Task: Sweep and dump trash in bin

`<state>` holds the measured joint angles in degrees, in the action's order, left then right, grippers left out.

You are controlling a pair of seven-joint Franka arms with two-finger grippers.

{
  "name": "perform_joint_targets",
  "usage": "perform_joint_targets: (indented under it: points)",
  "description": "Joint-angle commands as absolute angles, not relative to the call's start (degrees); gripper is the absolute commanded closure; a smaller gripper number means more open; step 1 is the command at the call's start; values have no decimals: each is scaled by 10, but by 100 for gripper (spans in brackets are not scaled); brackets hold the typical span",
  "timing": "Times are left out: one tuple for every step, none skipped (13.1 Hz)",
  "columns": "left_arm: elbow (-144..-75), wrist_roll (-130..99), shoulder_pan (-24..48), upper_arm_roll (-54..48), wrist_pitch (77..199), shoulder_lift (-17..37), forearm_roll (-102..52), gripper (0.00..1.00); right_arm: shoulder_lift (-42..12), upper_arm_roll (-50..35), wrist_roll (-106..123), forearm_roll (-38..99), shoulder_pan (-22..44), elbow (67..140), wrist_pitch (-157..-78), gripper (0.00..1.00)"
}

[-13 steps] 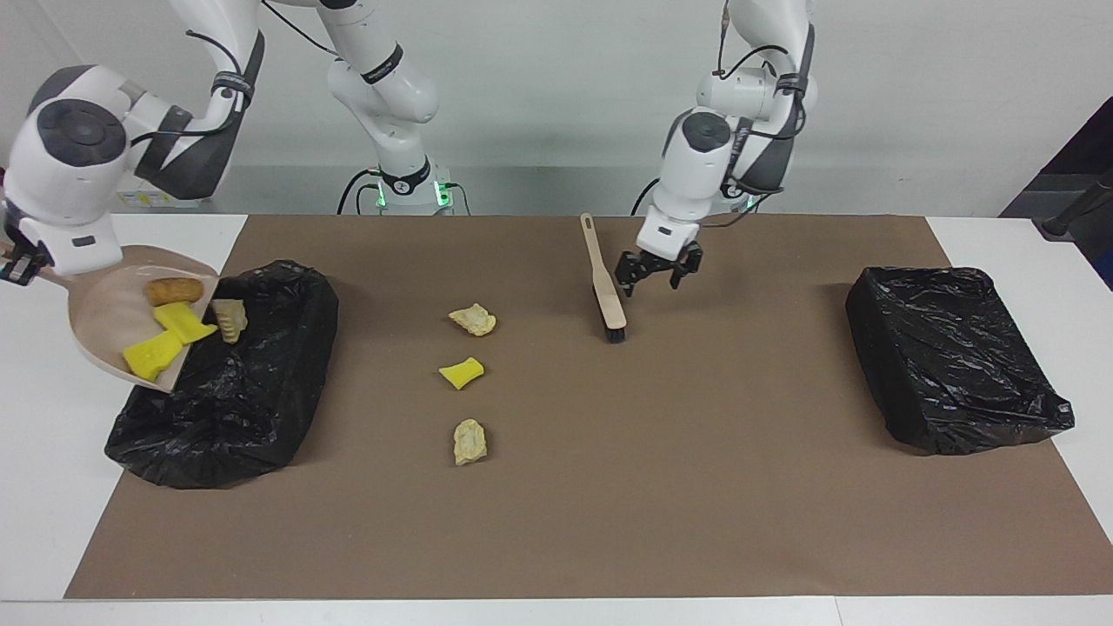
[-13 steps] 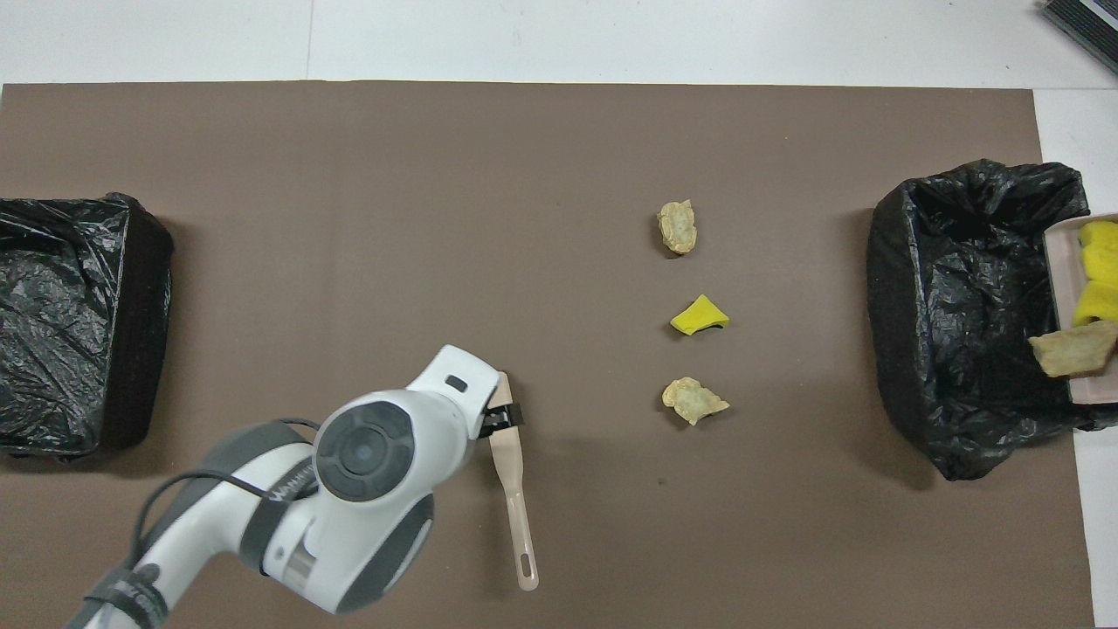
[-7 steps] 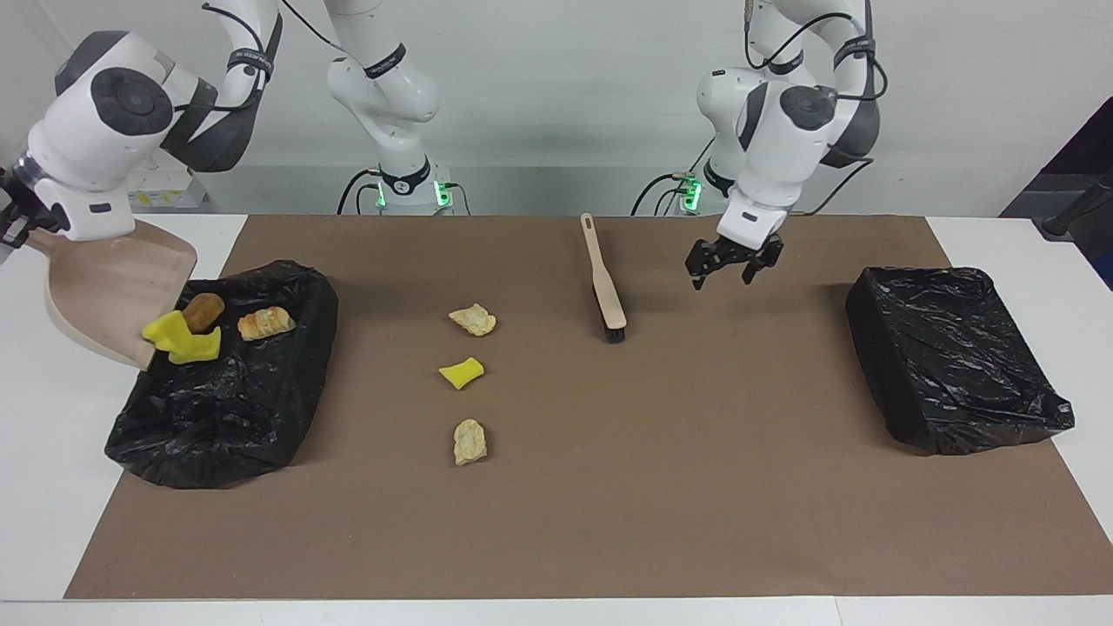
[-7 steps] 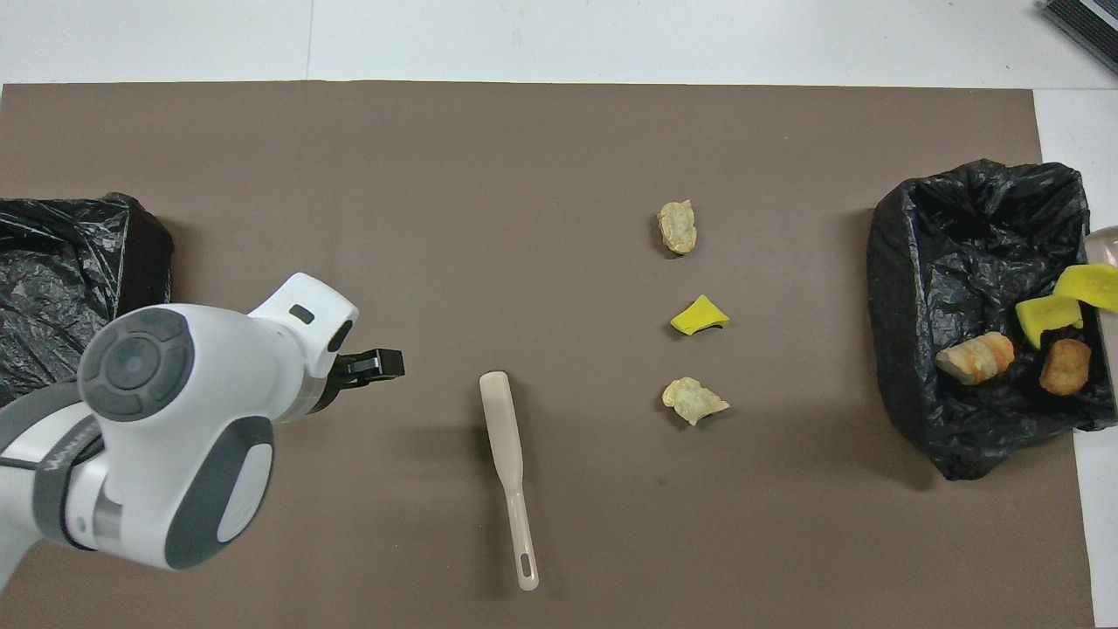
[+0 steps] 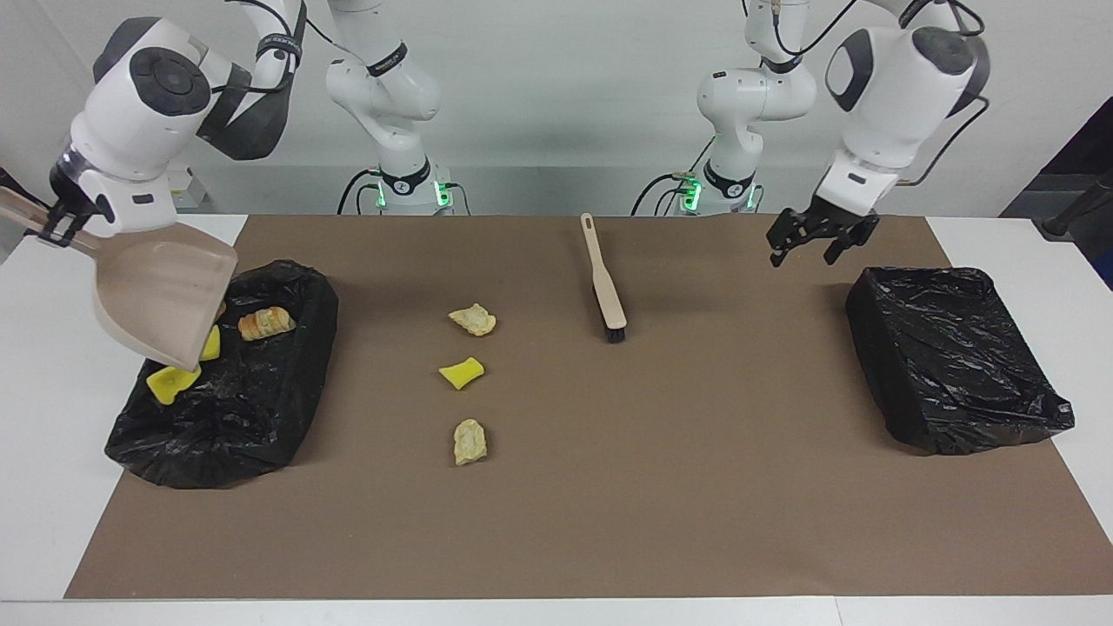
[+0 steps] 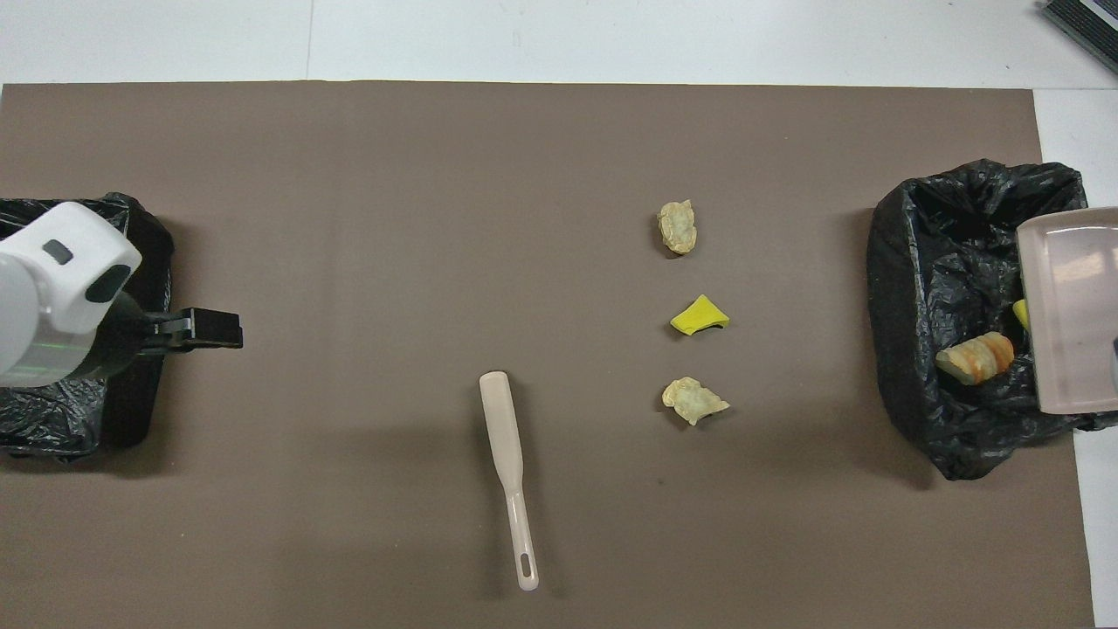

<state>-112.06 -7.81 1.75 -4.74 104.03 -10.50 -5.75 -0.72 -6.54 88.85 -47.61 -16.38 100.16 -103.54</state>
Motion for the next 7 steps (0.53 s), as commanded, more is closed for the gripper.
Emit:
perform_joint_targets:
  points:
    - [-1055,-57,25,-29,975,-100,-33,0,8,-68,861,-398,-149,1021,-1020,100]
    - [-1029,-57,35,-19,951,-100,-28,0,11,-68,848,-377,-139,1025,-1009,100]
    - [-1004,-58,42,-14,927,-98,-27,0,14,-69,835,-334,-138,1029,-1004,100]
    - [-978,-57,41,-14,907,-95,-19,0,18,-73,818,-297,-138,1037,-1003,100]
    - [-961,-57,41,-15,890,-90,-8,0,24,-76,784,-272,-131,1046,-1002,100]
    - [-944,-58,41,-15,880,-79,-6,0,28,-76,734,-248,-117,1053,-995,100]
    - [-925,-58,41,-15,869,-68,-6,0,34,-76,681,-222,-106,1059,-983,100]
